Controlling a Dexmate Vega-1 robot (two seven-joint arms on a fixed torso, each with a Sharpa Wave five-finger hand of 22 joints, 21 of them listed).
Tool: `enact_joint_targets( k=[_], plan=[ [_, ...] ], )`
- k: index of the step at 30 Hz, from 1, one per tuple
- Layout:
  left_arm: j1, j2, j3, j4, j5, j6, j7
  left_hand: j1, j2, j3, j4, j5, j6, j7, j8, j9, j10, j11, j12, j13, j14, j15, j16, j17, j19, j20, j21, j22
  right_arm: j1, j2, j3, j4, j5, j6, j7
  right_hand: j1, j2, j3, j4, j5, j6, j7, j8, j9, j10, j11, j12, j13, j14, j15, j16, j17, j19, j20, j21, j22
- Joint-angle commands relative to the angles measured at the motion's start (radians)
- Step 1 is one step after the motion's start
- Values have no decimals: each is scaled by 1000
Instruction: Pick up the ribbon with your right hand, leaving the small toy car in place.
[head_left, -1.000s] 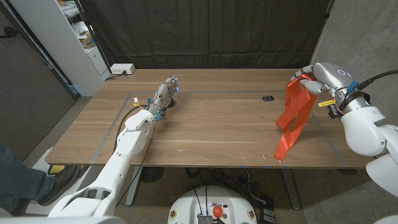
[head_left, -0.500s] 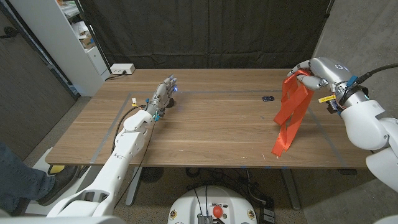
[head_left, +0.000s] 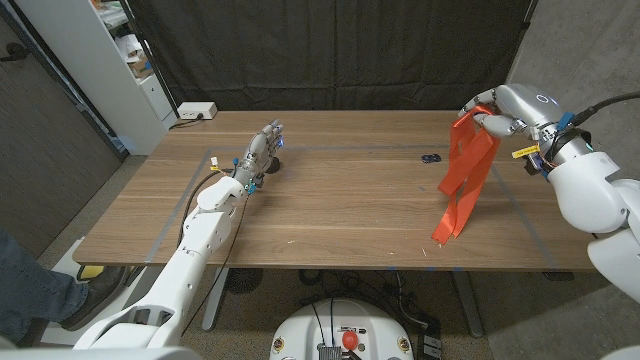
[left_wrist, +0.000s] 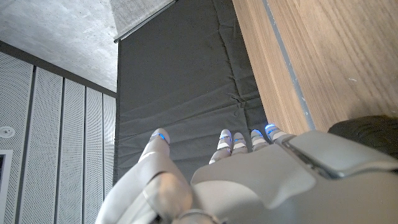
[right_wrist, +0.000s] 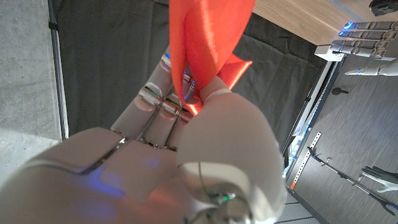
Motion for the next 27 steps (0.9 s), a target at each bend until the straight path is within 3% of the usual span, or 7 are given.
enact_joint_targets(
  k=[1,27],
  plan=[
    [-10,-2,7,6,-1,-3,-3,0,9,0,-7,1,-7,-2,-2,5,0,-4,2,3,-32,-1,-1,3,-116,2,-1,4,50,24,4,-8,-1,34,43,5,4,-1,0,3,1,-6,-6,5,16,-18,3,2,-5,-41,-3,5,-4,-23,11,5],
    [-18,1,1,13,-3,-7,-4,-1,11,-1,-10,1,-6,-1,-1,5,-1,-1,2,3,-30,-3,0,2,-116,1,-2,4,82,42,-31,24,-14,42,33,3,7,-3,4,3,-2,-9,-7,12,16,-21,-1,8,-1,-42,-13,20,-12,-23,35,3]
  ],
)
